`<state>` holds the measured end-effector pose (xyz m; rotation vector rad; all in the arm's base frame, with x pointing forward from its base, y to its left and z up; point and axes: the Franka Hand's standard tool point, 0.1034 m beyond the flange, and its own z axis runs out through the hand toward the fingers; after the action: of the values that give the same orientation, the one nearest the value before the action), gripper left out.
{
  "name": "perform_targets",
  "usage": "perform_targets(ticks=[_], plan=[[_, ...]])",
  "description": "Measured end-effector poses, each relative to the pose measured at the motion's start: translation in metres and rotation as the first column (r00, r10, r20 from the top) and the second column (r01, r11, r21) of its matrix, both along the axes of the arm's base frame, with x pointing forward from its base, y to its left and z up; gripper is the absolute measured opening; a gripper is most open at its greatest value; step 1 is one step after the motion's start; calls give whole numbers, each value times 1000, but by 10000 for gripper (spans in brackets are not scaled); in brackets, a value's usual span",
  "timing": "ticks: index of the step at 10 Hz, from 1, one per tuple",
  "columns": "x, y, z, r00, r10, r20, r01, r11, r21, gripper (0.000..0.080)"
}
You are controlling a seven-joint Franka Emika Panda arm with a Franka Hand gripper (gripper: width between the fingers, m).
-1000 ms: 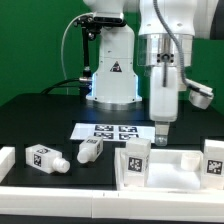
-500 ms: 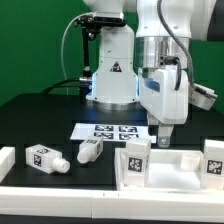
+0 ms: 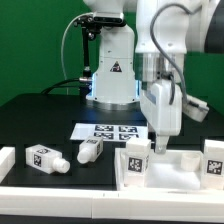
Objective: Assemble square table
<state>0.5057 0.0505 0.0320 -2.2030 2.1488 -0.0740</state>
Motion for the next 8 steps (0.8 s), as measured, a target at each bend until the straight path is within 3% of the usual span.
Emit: perform_targets(ticks=[4,8], plan=[[1,-2,0,1000,-3,1,3,1000,0,649],[-7,-13,-13,994,-109,-19,109,994,31,649]])
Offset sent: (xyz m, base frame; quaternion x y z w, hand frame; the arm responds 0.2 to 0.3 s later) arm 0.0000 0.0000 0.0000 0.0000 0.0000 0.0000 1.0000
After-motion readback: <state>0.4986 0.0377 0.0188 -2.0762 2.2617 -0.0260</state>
